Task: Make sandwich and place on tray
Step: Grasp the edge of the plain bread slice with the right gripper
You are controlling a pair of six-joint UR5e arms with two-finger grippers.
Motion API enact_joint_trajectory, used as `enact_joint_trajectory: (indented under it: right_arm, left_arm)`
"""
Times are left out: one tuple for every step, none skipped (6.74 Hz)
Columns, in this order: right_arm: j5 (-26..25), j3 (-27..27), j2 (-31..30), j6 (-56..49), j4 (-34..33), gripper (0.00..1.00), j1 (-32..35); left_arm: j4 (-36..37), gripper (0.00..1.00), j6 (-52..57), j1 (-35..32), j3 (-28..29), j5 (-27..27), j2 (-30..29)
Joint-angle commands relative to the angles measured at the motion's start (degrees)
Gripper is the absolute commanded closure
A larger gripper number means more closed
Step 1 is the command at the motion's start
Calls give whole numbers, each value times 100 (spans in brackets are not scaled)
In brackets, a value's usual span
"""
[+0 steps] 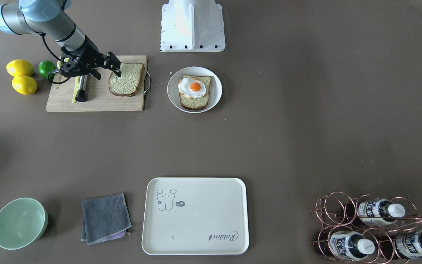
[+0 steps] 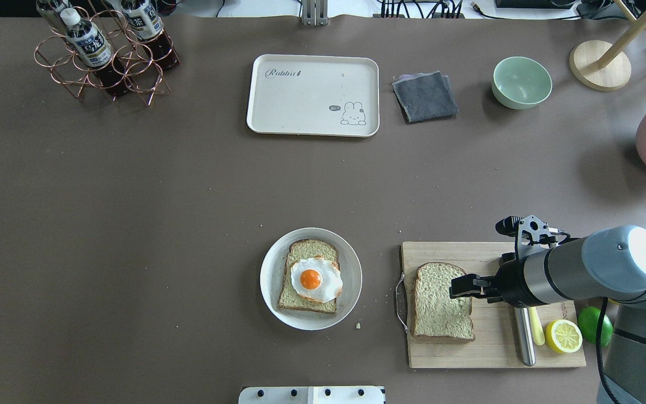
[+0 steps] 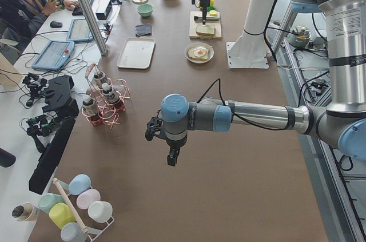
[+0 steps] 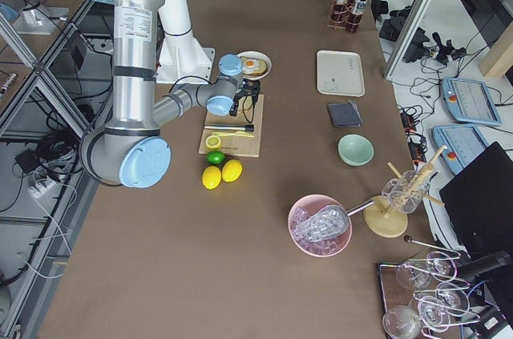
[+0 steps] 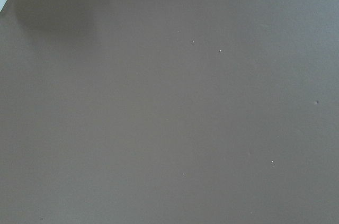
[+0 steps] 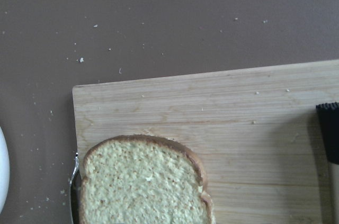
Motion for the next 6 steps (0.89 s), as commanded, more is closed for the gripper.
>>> enact_joint_trajectory:
  right_arm:
    - [-81, -98, 38, 4, 7, 17, -127]
    - [-90, -107, 38, 13, 7, 31, -128]
    - [-125, -107, 38, 143, 7, 63, -154]
    - [-125, -107, 38, 145, 7, 95, -163]
    - [-116, -107, 47, 136, 7, 100, -171]
    - [-116, -89, 47, 145, 16, 100, -171]
  left_arm:
    - [-5, 2, 0, 0, -3, 0, 0]
    - [-5, 2, 0, 0, -3, 0, 0]
    - [-5, 2, 0, 0, -3, 0, 9]
    - [-5, 2, 0, -9, -3, 0, 9]
    - [-5, 2, 0, -9, -3, 0, 9]
    - [-5, 2, 0, -9, -3, 0, 9]
